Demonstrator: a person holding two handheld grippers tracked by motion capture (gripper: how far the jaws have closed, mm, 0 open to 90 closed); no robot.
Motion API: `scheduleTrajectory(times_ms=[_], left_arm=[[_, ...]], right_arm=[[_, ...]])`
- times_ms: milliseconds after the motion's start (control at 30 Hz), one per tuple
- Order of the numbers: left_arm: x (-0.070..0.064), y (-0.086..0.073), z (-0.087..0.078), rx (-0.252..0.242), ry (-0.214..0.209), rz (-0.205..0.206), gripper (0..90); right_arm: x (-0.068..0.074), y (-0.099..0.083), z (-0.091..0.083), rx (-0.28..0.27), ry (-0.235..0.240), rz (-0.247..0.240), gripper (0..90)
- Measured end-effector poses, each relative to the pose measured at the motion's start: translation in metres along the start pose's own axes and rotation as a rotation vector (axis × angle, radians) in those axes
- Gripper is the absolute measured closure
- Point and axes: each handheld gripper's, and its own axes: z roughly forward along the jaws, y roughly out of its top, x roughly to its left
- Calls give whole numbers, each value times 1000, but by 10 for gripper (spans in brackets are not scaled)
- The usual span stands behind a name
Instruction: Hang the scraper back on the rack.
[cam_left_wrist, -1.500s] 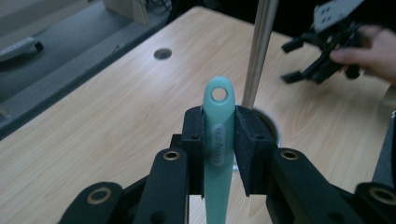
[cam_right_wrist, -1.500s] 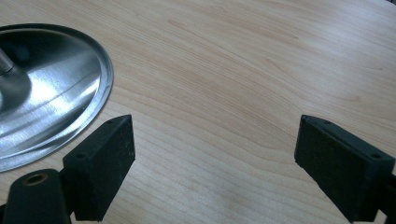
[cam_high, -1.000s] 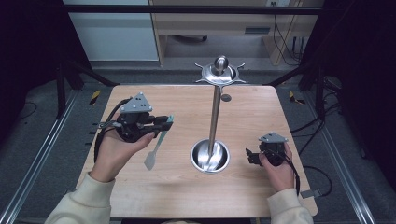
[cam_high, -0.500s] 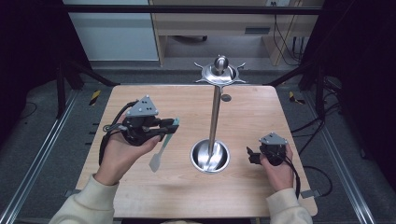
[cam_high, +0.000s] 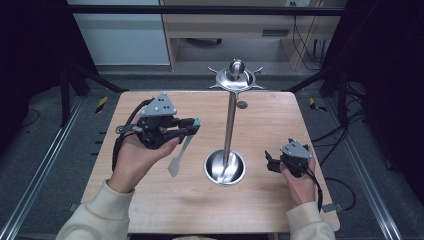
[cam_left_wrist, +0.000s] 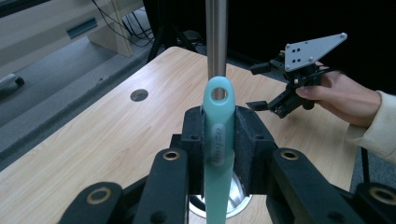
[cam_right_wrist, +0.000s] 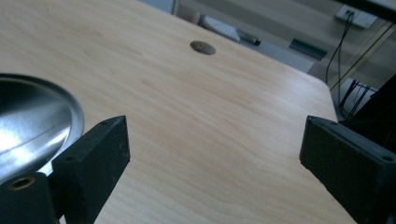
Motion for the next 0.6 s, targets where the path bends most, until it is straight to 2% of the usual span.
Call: scheduleTrajectory(times_ms=[100, 267, 600], left_arm=[[-2, 4, 0, -9, -4, 2, 745], [-2, 10, -2, -14, -1, 12, 745], [2, 26, -12, -58, 5, 1, 745]], right_arm=[[-2, 0, -1, -45, -41, 18, 79], [-1, -1, 1, -26, -30, 28, 64], [0, -3, 3, -13, -25, 22, 57]])
